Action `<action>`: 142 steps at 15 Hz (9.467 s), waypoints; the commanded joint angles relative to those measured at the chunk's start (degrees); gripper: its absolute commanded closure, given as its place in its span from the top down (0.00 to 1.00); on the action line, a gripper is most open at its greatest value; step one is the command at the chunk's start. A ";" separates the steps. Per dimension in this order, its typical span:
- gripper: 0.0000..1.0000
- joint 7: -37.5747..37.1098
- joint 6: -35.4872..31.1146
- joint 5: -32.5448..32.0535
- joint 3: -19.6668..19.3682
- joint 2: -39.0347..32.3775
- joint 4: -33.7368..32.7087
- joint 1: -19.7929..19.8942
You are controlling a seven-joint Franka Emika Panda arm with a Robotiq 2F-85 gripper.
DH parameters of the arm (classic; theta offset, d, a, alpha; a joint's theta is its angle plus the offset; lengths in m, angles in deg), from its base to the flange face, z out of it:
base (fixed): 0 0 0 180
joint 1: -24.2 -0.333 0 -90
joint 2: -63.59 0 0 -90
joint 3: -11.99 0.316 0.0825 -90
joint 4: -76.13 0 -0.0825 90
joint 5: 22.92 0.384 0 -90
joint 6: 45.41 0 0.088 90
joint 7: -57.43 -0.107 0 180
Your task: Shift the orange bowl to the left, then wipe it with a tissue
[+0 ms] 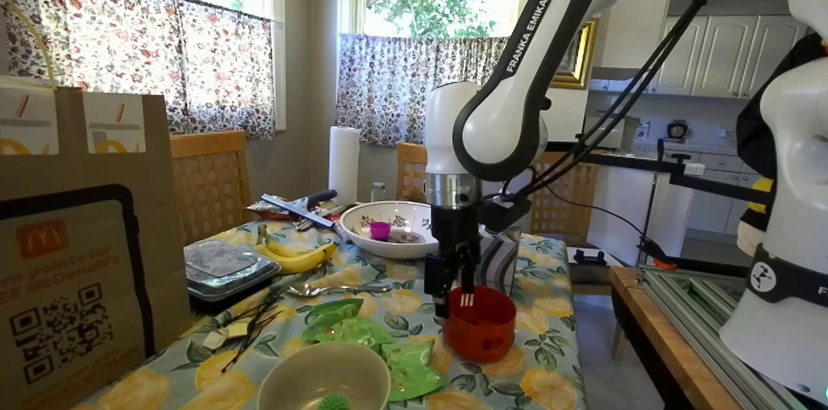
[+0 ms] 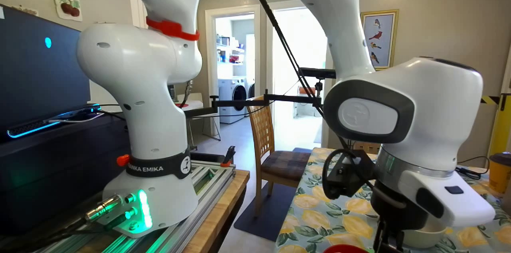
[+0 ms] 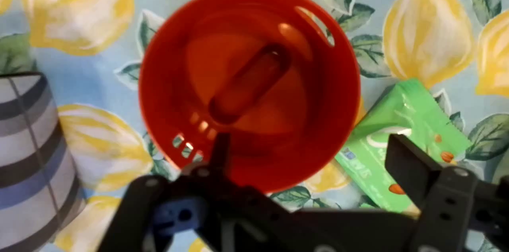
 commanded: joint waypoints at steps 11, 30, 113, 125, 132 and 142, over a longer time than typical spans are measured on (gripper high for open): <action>0.03 -9.88 -1.51 -2.06 -6.71 -6.72 -8.04 -3.85; 0.01 -8.88 6.76 -3.11 3.71 -2.37 -7.54 -9.49; 0.22 -126.98 13.73 -72.21 -6.95 10.79 4.45 3.33; 0.01 -124.45 9.29 -70.02 -6.33 33.96 18.10 3.87; 0.01 -116.40 1.88 -69.29 -6.69 39.70 16.78 4.30; 0.01 -98.25 -23.53 -64.88 -16.93 30.25 16.94 -9.78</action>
